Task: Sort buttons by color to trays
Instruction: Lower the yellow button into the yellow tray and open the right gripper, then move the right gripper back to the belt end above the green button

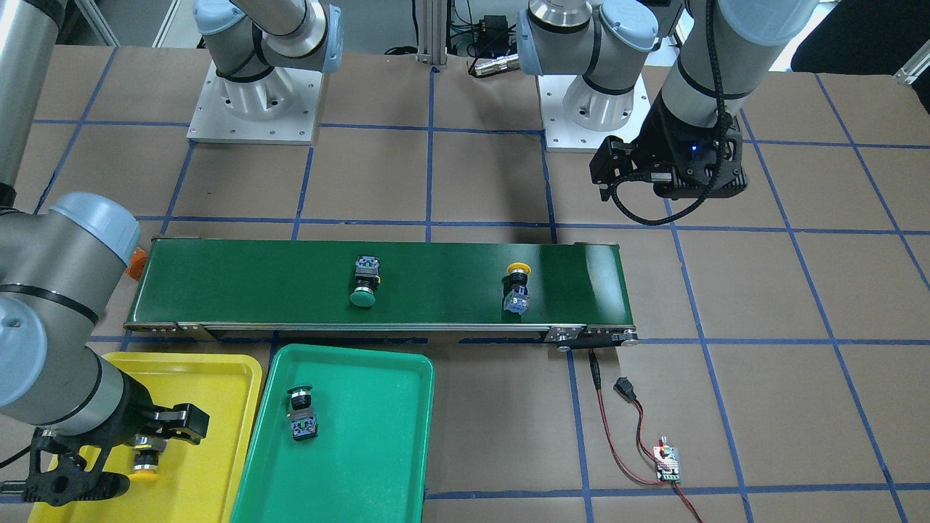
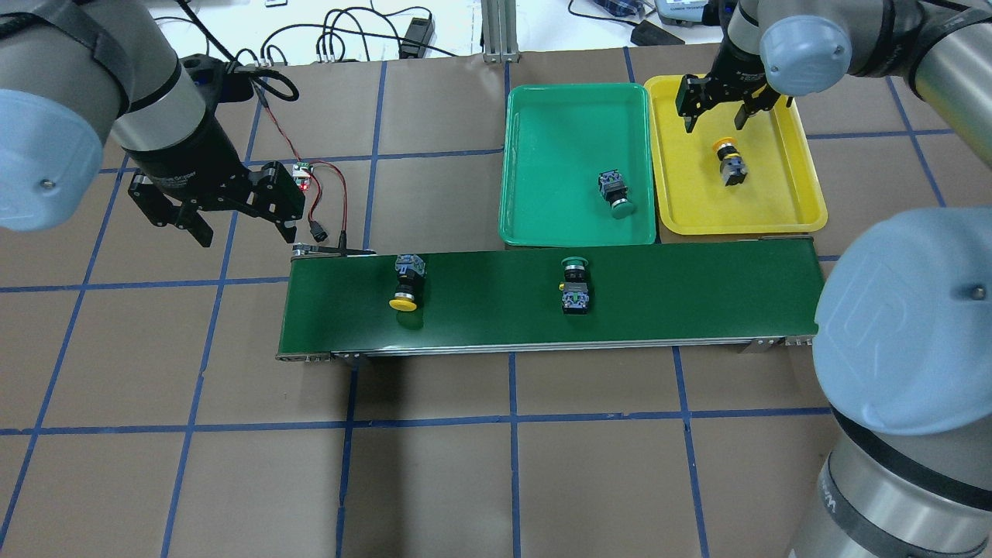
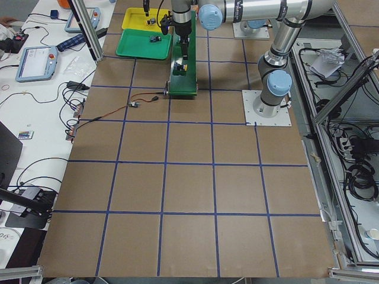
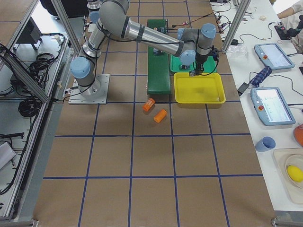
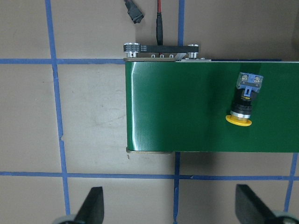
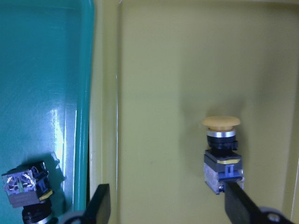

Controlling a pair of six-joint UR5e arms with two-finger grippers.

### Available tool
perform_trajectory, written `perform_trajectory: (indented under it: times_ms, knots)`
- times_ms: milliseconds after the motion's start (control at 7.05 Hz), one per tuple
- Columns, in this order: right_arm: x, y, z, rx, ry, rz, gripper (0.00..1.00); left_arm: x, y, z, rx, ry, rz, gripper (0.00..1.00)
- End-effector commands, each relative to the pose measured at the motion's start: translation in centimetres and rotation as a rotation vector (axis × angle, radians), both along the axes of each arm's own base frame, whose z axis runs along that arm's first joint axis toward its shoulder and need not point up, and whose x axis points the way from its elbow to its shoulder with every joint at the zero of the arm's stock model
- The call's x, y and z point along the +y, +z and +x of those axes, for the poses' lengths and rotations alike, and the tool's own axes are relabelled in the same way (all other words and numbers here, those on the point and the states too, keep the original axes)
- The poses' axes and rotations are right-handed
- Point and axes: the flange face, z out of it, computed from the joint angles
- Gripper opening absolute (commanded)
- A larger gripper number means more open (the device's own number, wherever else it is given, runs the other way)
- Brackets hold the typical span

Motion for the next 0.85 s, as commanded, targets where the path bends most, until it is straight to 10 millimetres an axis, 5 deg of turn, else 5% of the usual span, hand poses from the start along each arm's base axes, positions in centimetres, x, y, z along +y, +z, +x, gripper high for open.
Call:
perform_trajectory:
  times_ms: [0, 142, 426, 568, 710]
  knots:
    - [1.7, 1.6, 0.0, -0.007, -0.001, 0.045, 0.89, 0.0, 0.0, 0.0, 0.0, -0.002, 0.001, 1.0]
    - [4.3, 3.7, 0.4, -0.01, -0.001, 0.04, 0.89, 0.1, 0.1, 0.0, 0.0, -0.002, -0.002, 1.0]
    - [13.3, 9.0, 2.2, -0.012, -0.009, 0.005, 0.89, 0.1, 0.1, 0.0, -0.001, -0.005, 0.0, 1.0]
    - [17.5, 9.6, 2.8, -0.012, -0.01, 0.008, 0.9, 0.2, 0.1, 0.0, -0.001, -0.005, 0.0, 1.0]
    - [20.1, 7.3, 3.2, -0.021, -0.016, 0.044, 0.89, 0.1, 0.0, 0.0, -0.001, -0.003, 0.001, 1.0]
